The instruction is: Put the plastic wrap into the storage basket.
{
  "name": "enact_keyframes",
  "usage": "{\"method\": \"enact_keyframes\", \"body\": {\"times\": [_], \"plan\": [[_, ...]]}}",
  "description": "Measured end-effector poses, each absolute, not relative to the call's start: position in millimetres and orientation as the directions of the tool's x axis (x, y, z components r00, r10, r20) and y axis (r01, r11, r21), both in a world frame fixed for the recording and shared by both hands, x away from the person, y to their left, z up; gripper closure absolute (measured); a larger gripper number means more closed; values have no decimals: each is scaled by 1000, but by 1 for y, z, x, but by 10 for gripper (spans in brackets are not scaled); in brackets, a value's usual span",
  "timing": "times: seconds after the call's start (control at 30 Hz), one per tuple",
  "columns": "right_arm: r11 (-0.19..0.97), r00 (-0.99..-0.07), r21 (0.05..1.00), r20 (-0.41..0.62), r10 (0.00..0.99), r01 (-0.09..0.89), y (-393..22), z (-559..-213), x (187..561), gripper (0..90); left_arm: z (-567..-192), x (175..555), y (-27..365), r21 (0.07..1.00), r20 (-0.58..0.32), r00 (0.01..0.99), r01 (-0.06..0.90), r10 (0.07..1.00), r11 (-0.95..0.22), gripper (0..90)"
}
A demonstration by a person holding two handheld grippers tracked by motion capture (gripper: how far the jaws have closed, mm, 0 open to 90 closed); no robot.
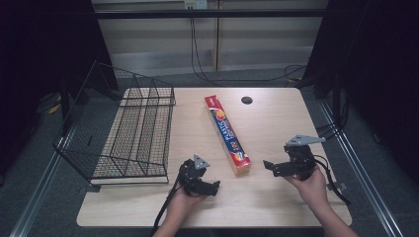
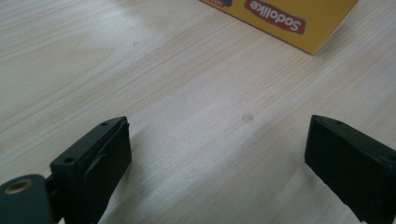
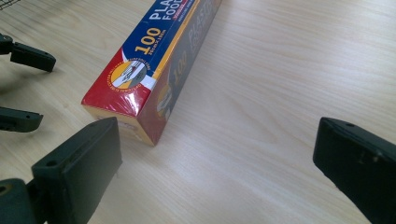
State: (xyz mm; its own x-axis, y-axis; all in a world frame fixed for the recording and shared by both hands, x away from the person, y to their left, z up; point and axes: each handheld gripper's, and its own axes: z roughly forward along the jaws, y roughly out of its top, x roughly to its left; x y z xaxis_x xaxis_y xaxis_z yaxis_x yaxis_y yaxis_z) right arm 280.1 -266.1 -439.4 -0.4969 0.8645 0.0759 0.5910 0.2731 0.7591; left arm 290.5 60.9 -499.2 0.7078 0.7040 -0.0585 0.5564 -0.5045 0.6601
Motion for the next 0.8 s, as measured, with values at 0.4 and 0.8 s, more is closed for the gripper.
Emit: {"method": "enact_keyframes", "body": {"times": [0.4,0.8], "plan": [[315,-512,751,35,858,580,-286,-442,265,0,-484,296,54,677,-125,691,584,712,-448,92],[293,-506,763,52,861,577,-296,-443,262,3,-451,310,44,677,-154,670,607,726,-416,84]]}}
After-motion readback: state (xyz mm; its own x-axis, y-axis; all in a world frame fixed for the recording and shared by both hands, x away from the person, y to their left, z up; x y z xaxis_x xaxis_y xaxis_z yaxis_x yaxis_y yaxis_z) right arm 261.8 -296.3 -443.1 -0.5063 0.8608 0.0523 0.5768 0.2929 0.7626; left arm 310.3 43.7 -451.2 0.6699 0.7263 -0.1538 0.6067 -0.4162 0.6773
